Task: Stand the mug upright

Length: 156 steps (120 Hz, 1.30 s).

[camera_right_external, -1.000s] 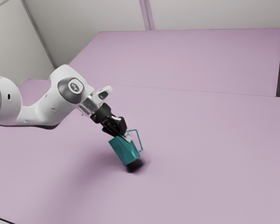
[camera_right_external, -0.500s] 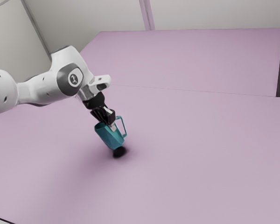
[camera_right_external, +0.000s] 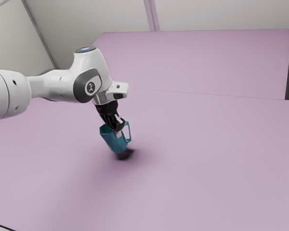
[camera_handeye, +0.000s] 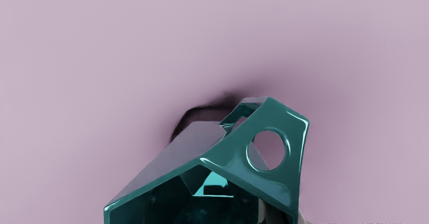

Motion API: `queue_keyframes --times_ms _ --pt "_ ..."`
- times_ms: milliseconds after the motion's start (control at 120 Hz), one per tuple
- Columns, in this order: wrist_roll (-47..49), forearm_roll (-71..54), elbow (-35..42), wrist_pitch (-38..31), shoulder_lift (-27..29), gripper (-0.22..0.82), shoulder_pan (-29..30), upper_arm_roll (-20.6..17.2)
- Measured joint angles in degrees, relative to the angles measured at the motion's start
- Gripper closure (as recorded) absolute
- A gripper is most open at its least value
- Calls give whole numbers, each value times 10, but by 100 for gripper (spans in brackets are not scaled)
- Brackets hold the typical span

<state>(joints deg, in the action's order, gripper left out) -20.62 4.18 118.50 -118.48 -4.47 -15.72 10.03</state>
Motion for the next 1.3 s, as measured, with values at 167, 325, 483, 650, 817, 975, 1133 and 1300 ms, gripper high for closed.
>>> queue_keyframes --times_ms 167,325,483,650,817,975,1133,1300 --pt "7 -21 -4 0 -19 79 1 0" --pt "12 -27 -4 0 -34 79 1 -2" --pt "16 -27 -3 0 -37 62 1 -3" --pt "18 -27 -3 0 -31 29 -1 -2" --pt "20 -35 -3 0 -5 13 -4 -2" --pt "22 -48 -43 3 8 6 -4 0" --pt "27 -89 -127 43 11 3 0 2" --pt "37 -119 -236 120 12 1 9 3"
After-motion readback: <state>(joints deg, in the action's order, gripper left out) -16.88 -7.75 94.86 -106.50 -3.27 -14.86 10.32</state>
